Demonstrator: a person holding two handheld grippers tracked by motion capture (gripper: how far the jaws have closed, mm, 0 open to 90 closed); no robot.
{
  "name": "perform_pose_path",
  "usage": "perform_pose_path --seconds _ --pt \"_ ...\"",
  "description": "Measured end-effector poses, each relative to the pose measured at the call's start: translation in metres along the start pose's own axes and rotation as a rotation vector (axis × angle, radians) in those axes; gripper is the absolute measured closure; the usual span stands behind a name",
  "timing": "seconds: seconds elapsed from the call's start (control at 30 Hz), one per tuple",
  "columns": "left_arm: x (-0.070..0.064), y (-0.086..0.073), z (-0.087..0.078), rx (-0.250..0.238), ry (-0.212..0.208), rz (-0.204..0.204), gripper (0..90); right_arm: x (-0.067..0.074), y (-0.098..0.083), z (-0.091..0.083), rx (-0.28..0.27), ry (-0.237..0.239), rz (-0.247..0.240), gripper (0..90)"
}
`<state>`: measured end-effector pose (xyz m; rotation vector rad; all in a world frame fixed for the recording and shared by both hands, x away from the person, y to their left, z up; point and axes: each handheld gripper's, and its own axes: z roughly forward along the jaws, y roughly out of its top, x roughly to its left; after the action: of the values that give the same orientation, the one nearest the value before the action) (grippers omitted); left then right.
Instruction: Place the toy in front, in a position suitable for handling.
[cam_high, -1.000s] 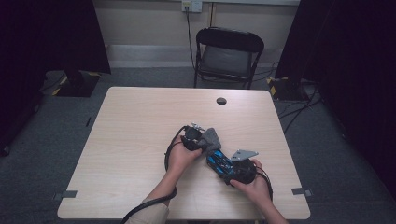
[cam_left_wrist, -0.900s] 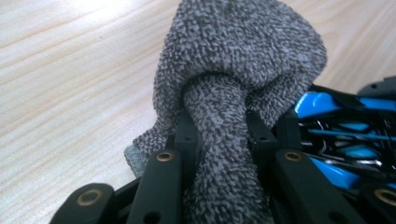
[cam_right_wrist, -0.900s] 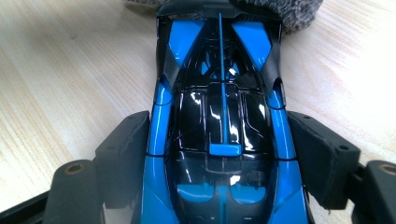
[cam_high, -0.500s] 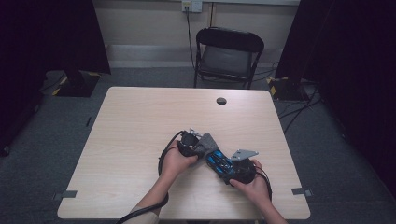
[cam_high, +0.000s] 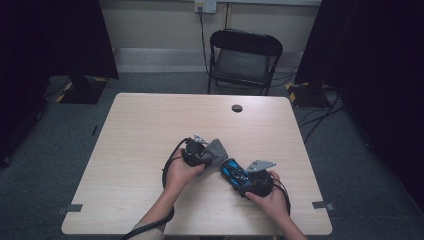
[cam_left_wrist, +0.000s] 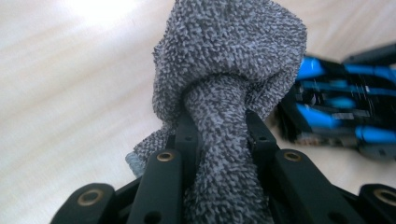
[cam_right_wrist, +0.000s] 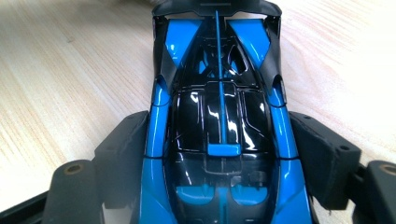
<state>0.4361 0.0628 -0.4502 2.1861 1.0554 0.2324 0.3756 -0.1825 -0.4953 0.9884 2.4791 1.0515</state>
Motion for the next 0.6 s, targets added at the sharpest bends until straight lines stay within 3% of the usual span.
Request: perform_pose_path --seconds 0.13,0.4,0.6 --pt "-0.001 0.008 0.007 -0.019 0.016 -0.001 72.0 0.000 0.000 0.000 0.000 -0.001 0.000 24.9" --pt "-0.017 0.014 0.033 0.022 -0.016 0.042 72.0 0.000 -0.001 0.000 -0.005 -0.002 -0.005 24.9" --pt "-0.016 0.009 0.028 0.032 -0.039 0.038 72.1 0.000 -0.001 0.000 -0.005 -0.002 -0.005 24.9"
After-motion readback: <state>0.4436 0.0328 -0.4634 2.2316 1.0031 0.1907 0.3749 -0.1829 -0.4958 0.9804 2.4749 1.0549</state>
